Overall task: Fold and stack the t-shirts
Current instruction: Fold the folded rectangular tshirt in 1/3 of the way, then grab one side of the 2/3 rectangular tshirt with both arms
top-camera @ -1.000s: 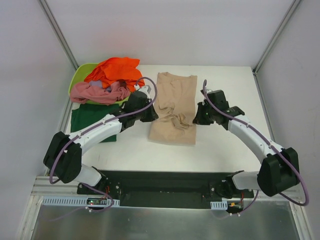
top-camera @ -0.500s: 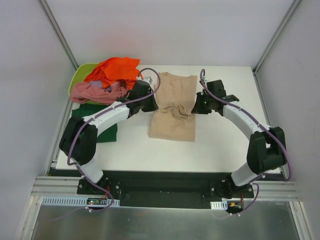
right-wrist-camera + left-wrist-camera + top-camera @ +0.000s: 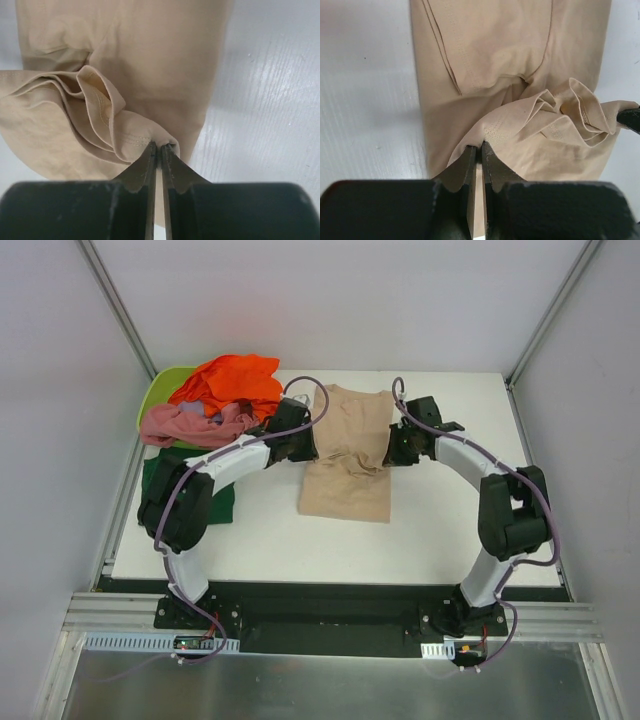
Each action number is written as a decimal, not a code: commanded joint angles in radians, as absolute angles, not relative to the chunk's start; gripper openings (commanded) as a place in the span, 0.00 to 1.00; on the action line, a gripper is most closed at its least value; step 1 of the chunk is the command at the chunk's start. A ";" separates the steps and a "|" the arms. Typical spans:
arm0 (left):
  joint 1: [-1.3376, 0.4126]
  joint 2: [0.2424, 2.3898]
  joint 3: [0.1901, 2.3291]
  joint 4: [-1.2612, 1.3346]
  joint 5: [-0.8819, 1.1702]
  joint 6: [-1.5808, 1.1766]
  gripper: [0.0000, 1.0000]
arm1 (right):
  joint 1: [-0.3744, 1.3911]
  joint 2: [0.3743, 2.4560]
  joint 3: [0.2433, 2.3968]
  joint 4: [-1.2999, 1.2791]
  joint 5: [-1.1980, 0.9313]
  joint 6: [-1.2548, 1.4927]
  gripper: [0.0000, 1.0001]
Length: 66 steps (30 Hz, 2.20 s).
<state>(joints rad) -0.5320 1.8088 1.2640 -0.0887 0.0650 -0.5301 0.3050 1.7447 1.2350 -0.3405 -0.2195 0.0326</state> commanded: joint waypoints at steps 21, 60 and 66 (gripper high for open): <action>-0.509 1.416 0.936 -0.051 0.199 -0.609 0.99 | 0.370 1.457 1.042 -0.313 -0.323 0.028 0.96; -0.509 1.464 0.755 0.081 0.319 -0.607 0.99 | 0.296 1.722 1.382 -0.409 -0.178 -0.032 0.96; -0.509 1.336 0.706 0.009 0.215 -0.617 0.99 | 0.285 1.280 1.077 -0.276 -0.083 0.032 0.96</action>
